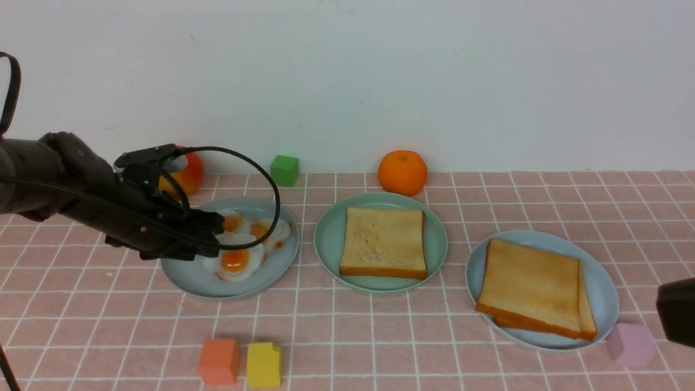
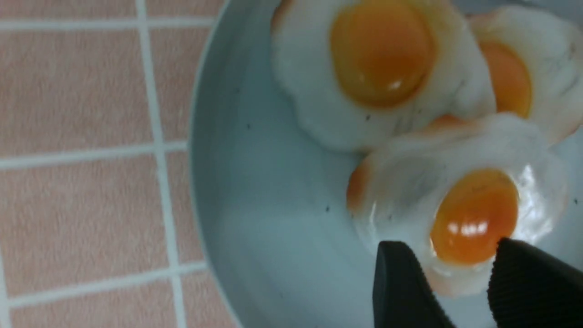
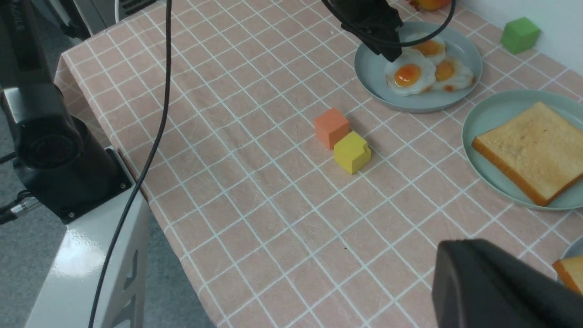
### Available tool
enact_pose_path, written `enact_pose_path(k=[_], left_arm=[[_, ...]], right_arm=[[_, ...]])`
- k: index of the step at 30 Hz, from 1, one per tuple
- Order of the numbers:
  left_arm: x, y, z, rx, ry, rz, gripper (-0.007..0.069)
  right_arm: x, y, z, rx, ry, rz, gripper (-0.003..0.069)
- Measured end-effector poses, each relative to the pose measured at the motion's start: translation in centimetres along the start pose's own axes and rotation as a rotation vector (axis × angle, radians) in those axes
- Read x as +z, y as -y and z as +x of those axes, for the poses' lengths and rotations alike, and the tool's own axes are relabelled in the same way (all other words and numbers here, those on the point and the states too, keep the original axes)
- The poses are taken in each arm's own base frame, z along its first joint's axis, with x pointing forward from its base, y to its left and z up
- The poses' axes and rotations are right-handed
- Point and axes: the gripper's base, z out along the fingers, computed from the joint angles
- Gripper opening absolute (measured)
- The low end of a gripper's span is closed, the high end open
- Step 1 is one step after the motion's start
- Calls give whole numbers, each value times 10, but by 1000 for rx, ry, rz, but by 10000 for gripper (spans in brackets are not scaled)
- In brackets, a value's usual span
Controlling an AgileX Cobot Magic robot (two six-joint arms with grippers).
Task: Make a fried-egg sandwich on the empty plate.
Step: Grab a fried egg with your left arm
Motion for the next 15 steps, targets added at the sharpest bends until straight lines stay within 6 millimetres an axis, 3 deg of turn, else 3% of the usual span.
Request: enact_pose_path(k=[7, 15], left_arm=[[14, -6, 5, -8, -23, -10, 325], [15, -7, 3, 12, -3, -20, 325]], right_arm=[[0, -1, 0, 6, 3, -9, 11], [0, -1, 0, 7, 3, -10, 12]])
